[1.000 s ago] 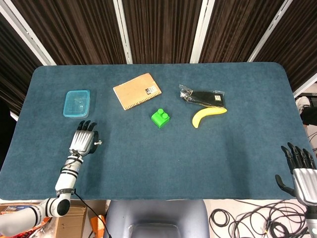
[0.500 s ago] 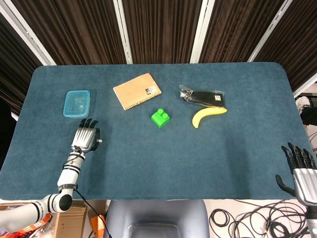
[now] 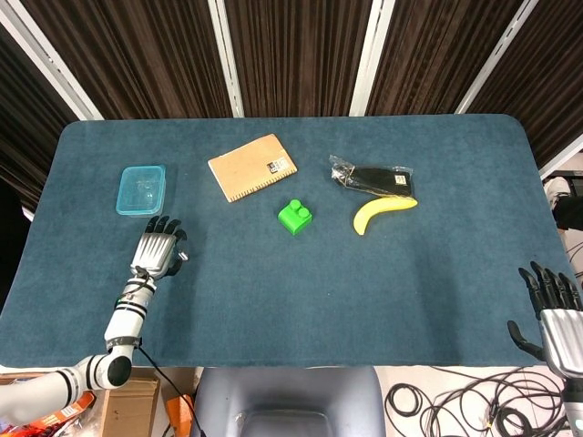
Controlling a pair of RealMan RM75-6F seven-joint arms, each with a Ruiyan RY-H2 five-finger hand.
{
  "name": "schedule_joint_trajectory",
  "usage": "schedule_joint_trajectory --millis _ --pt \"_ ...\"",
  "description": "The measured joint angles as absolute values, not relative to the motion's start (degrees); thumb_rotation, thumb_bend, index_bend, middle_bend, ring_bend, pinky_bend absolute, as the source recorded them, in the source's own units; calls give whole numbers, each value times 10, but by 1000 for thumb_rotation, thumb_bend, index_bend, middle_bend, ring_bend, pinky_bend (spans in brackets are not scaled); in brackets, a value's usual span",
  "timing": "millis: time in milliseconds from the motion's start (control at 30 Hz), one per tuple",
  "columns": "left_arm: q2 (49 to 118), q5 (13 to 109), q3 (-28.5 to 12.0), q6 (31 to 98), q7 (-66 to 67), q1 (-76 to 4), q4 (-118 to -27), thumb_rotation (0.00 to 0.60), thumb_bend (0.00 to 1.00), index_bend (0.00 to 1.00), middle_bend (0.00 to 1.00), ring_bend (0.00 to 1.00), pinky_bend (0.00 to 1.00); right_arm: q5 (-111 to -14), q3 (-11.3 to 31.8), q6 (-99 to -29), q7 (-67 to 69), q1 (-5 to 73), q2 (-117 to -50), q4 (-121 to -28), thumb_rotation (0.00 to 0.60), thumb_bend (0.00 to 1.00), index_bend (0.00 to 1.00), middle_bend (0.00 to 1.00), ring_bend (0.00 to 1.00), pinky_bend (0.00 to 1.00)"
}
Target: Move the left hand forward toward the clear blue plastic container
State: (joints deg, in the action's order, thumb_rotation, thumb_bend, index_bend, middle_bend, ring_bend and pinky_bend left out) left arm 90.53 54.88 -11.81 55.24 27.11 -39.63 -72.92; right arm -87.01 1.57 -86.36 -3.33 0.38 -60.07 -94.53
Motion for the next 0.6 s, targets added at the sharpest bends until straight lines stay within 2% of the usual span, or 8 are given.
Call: schedule_joint_trajectory --millis 33,133,300,500,600 --pt "901 552 -116 555 269 -394 -737 600 329 74 84 39 86 -871 15 -864 -32 3 -600 -945 600 292 0 0 0 0" --pt "875 576 -105 577 257 -377 -776 600 328 2 23 11 83 -873 14 -868 -28 1 -599 -944 600 292 0 0 0 0" --pt "801 680 -60 676 202 -309 -849 600 329 0 0 0 43 -879 13 -876 -30 -3 -600 -943 600 292 0 0 0 0" --pt "732 822 6 855 58 -191 -865 600 331 0 0 0 16 -875 14 -877 -58 -3 -612 -943 600 292 0 0 0 0" --pt "706 860 26 908 18 -140 -871 600 330 0 0 0 15 -868 17 -870 -77 0 -620 -944 600 292 0 0 0 0"
